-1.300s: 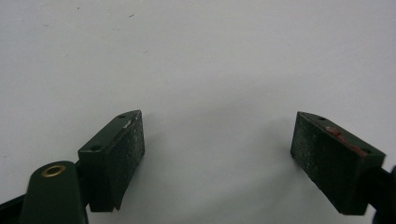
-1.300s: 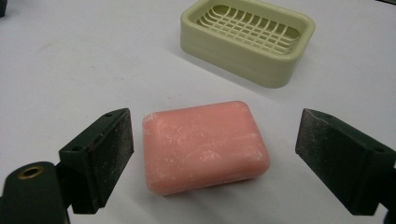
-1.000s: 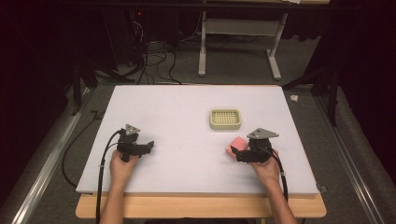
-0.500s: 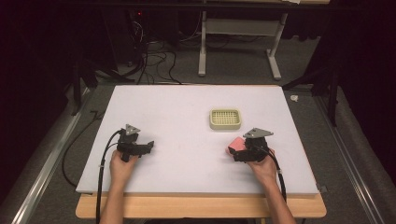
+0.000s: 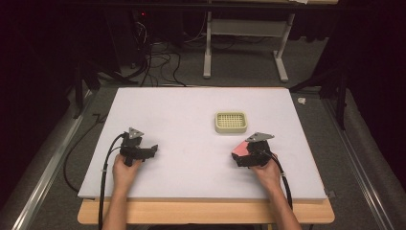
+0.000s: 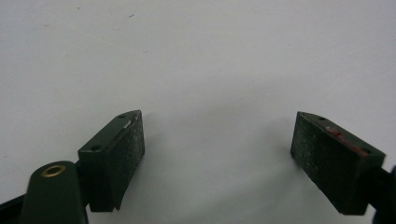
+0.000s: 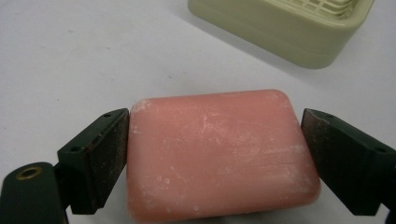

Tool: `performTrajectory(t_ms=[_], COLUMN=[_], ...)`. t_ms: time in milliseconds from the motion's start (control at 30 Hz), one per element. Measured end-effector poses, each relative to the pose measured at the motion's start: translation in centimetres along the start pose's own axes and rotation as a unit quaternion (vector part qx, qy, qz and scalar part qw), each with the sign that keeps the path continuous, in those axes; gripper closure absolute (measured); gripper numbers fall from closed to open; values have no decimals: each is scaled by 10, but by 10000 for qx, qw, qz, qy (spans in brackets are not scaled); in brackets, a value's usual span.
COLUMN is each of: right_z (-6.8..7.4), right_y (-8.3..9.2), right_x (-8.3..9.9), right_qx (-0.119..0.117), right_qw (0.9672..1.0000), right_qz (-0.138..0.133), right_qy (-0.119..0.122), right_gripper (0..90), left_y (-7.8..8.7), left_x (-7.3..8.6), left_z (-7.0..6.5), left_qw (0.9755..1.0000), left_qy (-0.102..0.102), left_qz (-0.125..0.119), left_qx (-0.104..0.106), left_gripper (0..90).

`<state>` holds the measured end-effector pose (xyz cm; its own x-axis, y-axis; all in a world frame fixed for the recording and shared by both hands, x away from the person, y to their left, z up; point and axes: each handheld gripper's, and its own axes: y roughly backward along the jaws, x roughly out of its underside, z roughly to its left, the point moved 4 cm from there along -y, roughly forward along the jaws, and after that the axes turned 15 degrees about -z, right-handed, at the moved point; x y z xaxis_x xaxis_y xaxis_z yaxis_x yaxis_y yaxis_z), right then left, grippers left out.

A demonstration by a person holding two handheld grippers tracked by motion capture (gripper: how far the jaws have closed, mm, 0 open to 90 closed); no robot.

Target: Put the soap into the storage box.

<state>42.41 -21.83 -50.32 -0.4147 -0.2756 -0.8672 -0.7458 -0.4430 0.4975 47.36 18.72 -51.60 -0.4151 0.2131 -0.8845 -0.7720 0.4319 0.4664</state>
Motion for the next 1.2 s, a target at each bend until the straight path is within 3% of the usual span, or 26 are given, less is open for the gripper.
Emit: performTrajectory(t_ms=[200, 967, 1200], right_z=[0, 1, 4], right_y=[-6, -5, -3], right_x=[6, 7, 6], right_qx=[-1, 27, -58], right_qw=[9998, 10000, 9999], right_qz=[165, 78, 45], right_qy=[-62, -32, -69], right_gripper=[120, 137, 138], left_y=[0, 0, 0], left_x=[0, 0, 0], left_z=[0, 0, 0], left_qw=[10000, 10000, 10000], left_qy=[-1, -4, -2], left_qz=[2, 1, 1], left_qx=[1, 1, -1], left_gripper=[179, 179, 179])
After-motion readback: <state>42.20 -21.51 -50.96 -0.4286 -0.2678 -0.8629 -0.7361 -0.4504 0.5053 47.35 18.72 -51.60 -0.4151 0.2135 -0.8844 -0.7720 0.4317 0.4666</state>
